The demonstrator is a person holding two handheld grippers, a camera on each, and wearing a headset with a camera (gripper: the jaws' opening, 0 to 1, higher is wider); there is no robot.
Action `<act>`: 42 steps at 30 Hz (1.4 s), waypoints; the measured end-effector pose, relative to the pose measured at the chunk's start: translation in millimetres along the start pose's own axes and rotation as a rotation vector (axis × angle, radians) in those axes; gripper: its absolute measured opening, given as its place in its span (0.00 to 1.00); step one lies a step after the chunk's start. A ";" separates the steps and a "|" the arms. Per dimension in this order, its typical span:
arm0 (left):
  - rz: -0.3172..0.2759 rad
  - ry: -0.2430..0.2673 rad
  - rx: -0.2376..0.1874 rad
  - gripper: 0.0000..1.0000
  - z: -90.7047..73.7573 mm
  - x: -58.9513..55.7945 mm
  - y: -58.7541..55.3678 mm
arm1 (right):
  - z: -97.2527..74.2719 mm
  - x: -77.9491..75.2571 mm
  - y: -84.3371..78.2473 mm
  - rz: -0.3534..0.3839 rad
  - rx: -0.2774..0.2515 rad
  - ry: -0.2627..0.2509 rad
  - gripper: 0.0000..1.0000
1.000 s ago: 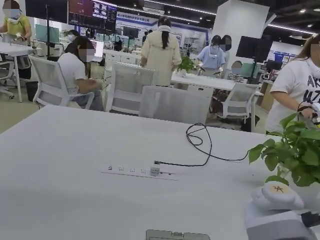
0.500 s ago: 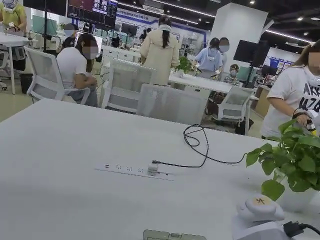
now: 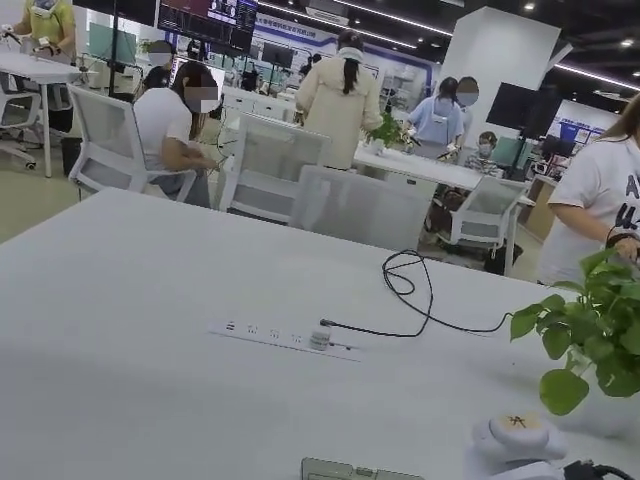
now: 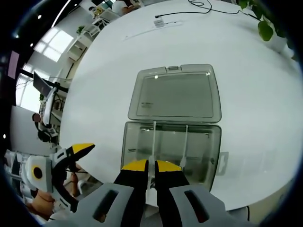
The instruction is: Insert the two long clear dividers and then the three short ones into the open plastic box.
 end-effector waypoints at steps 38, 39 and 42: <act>-0.018 -0.002 0.010 0.96 0.2 -0.1 -3.8 | 18.4 11.9 -3.4 -0.210 0.014 -0.015 0.08; -0.018 -0.003 0.010 0.96 0.3 0.1 -3.9 | 19.6 12.0 -3.9 -0.215 0.017 -0.014 0.08; -0.017 -0.005 0.009 0.97 0.3 0.3 -3.5 | 23.4 11.9 -5.7 -0.226 0.021 -0.012 0.08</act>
Point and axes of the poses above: the centre of the closed fingertips' face, and the gripper's own axes: z roughly forward along the fingers, x roughly to its left, y roughly out of its top, the point moved 6 cm from there along -z, roughly backward along the fingers, and after that the axes turned 15 degrees about -x, right-handed, at the moved point
